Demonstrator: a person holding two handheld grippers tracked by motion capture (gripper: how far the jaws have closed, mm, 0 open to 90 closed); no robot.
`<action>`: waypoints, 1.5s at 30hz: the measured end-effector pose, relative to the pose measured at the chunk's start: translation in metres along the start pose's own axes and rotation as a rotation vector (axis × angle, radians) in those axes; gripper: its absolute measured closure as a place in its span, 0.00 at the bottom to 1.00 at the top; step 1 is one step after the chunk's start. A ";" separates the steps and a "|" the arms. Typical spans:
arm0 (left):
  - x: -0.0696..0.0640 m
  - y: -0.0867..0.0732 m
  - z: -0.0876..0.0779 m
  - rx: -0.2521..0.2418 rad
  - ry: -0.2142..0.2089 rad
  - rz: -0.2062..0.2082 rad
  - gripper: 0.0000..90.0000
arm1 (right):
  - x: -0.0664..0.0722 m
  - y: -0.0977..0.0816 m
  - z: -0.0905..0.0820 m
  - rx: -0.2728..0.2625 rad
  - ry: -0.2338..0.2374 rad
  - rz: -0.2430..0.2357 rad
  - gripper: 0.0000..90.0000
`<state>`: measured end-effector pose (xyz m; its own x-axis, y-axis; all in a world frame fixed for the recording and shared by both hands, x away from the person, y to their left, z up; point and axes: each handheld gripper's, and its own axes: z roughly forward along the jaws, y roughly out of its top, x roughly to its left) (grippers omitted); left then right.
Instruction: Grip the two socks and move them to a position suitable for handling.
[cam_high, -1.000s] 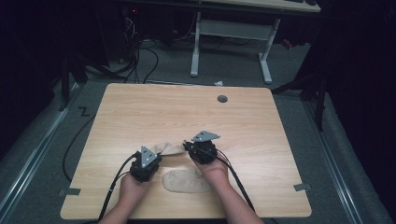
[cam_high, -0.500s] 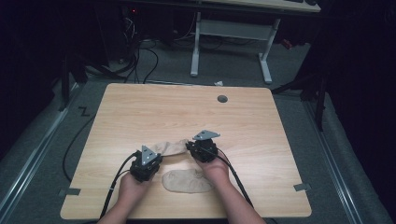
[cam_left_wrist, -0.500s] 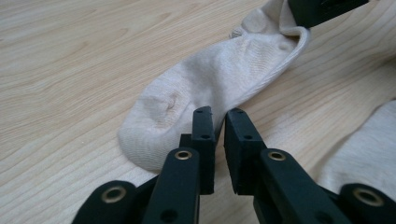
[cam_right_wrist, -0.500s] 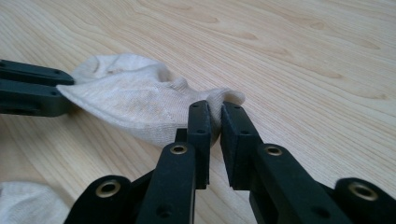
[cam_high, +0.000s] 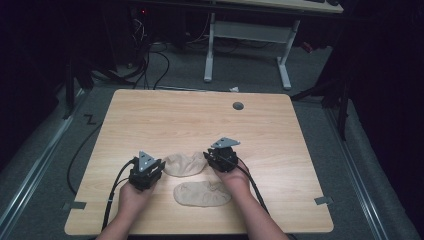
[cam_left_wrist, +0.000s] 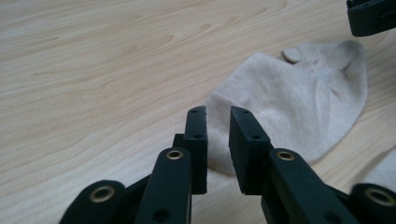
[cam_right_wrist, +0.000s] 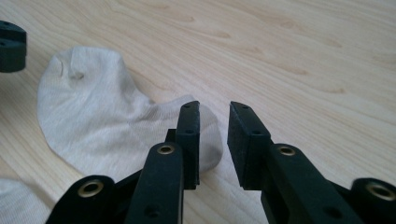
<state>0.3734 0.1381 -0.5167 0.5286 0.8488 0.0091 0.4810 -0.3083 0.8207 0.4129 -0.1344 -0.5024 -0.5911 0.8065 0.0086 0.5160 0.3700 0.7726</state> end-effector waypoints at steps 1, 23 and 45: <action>0.000 0.002 0.003 0.004 0.000 0.000 0.83 | -0.001 0.002 0.001 0.000 0.000 -0.002 0.81; -0.009 -0.002 0.020 0.095 -0.035 0.033 0.79 | -0.018 -0.031 -0.021 0.055 -0.012 0.051 0.84; -0.009 -0.002 0.019 0.061 -0.061 -0.009 0.97 | -0.002 -0.026 0.000 0.069 0.012 0.012 0.95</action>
<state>0.3807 0.1226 -0.5294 0.5645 0.8247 -0.0345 0.5266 -0.3277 0.7844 0.4007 -0.1460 -0.5227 -0.5920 0.8055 0.0254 0.5644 0.3919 0.7266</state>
